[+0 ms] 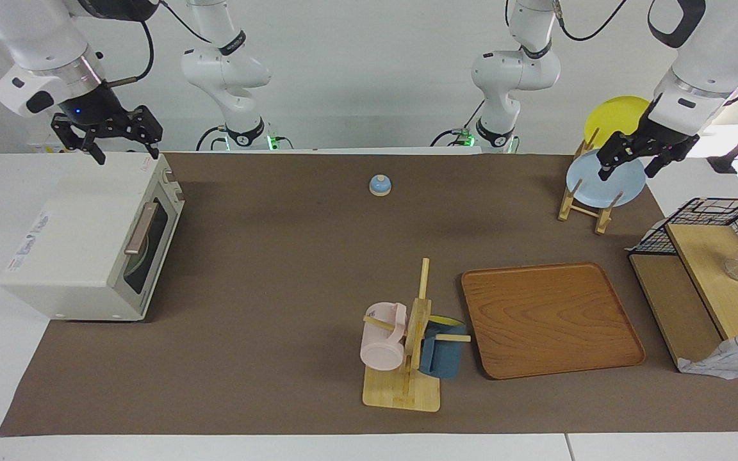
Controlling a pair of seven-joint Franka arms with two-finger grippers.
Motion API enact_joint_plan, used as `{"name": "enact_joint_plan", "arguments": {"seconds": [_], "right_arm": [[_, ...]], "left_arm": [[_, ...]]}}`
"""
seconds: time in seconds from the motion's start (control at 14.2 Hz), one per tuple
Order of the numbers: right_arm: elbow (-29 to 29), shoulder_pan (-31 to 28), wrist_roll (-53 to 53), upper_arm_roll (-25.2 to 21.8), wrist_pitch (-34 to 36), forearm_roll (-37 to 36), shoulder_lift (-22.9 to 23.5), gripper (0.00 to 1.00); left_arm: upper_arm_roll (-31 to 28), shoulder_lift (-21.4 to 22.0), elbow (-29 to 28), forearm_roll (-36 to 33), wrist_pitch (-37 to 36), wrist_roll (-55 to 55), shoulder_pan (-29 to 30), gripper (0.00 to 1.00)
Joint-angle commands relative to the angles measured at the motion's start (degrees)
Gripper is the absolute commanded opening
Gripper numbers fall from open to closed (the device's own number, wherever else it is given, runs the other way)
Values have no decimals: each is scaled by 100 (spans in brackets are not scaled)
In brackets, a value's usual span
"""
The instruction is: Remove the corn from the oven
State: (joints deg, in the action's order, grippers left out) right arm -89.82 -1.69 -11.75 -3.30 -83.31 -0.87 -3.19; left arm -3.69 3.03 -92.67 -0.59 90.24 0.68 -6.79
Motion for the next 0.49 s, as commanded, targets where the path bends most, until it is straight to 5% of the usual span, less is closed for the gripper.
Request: {"name": "enact_joint_plan", "arguments": {"seconds": [0.0, 0.42], "right_arm": [[52, -33, 102, 32, 78, 60, 11, 100], [-45, -42, 59, 23, 51, 122, 38, 100]], "left_arm": [[17, 40, -23, -65, -77, -33, 11, 100], [8, 49, -23, -65, -86, -33, 20, 100]]}}
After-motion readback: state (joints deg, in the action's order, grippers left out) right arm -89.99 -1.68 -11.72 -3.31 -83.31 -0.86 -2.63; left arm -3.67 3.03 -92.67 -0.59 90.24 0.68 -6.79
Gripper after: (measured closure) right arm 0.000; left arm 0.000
